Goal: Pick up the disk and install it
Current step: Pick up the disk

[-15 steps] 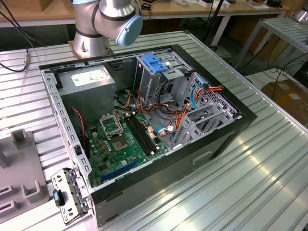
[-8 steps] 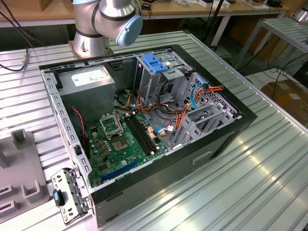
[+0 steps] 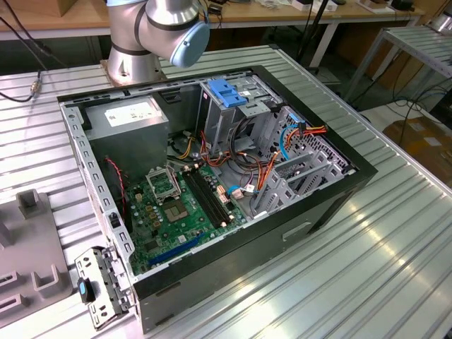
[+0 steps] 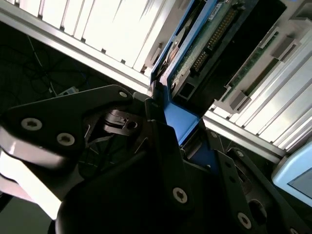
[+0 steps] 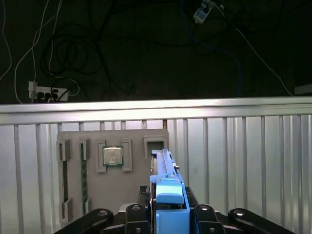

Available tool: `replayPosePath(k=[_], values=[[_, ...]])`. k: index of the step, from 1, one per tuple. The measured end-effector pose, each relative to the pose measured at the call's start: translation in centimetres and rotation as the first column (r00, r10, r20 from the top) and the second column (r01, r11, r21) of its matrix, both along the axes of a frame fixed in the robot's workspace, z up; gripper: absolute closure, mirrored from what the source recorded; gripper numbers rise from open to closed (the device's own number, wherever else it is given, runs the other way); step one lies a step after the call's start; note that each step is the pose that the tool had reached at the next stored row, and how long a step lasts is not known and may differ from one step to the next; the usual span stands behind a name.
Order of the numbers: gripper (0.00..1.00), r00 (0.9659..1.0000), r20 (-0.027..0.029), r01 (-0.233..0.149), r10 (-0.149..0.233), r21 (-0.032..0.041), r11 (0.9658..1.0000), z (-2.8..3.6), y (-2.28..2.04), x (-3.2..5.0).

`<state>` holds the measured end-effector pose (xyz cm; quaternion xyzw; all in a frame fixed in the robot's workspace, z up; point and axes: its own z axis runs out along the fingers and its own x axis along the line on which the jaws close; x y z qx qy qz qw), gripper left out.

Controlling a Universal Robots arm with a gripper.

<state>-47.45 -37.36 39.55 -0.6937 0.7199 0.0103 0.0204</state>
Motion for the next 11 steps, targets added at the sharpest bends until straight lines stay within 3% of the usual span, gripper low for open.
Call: replayPosePath(k=[11], values=[[0.63,1.0000,0.0000,0.000,0.000,0.0008,1.0000,0.73,0.00,0.00]])
